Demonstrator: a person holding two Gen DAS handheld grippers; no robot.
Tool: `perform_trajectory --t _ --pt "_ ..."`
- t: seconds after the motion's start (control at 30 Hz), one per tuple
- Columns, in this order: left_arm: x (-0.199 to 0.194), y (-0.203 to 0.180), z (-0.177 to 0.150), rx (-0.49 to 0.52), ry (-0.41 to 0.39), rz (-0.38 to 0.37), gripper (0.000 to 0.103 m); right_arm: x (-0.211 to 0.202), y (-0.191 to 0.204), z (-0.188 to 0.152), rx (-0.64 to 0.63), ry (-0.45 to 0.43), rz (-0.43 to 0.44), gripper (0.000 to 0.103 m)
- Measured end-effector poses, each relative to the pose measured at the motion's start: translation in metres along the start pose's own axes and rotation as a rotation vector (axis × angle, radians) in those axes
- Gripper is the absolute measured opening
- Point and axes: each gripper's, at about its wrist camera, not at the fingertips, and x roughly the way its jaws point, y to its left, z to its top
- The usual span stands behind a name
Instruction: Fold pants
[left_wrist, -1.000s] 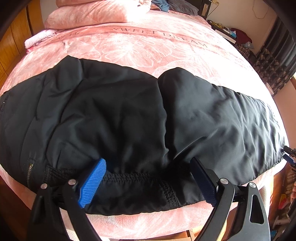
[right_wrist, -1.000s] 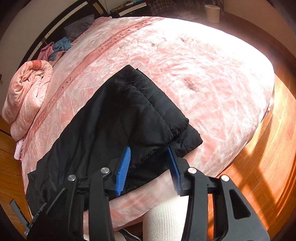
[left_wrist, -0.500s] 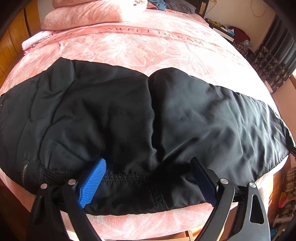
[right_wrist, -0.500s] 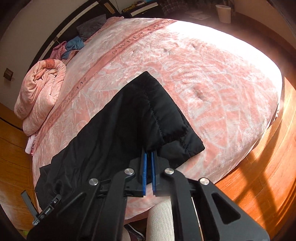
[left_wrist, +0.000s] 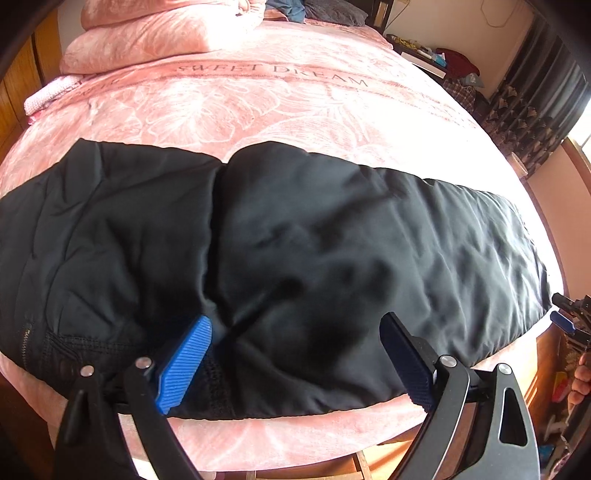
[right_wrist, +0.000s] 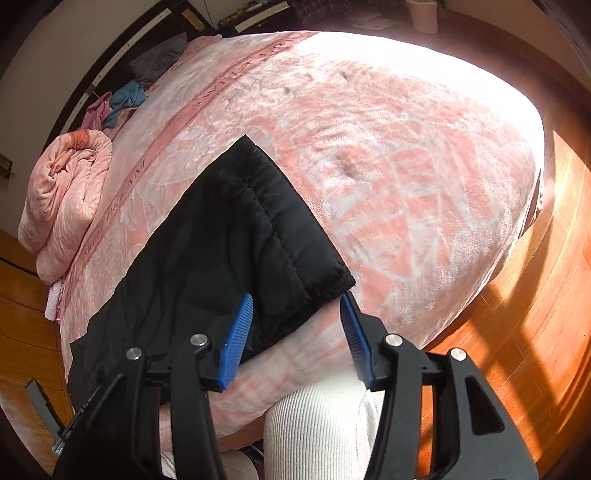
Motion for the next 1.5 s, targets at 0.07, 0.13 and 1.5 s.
perform_trajectory --t 0.07,0.13,1.5 --pt "0.003 -0.013 0.001 0.013 0.007 -0.018 0.093 0.004 -0.008 0.002 0.019 0.017 0.010 0.051" --pt "0.008 -0.027 0.001 0.028 0.019 -0.032 0.093 0.007 -0.013 0.003 0.026 0.030 0.039 0.051" --pt "0.057 -0.090 0.022 0.098 0.064 -0.086 0.099 0.013 -0.041 0.065 0.048 -0.072 0.085 0.010"
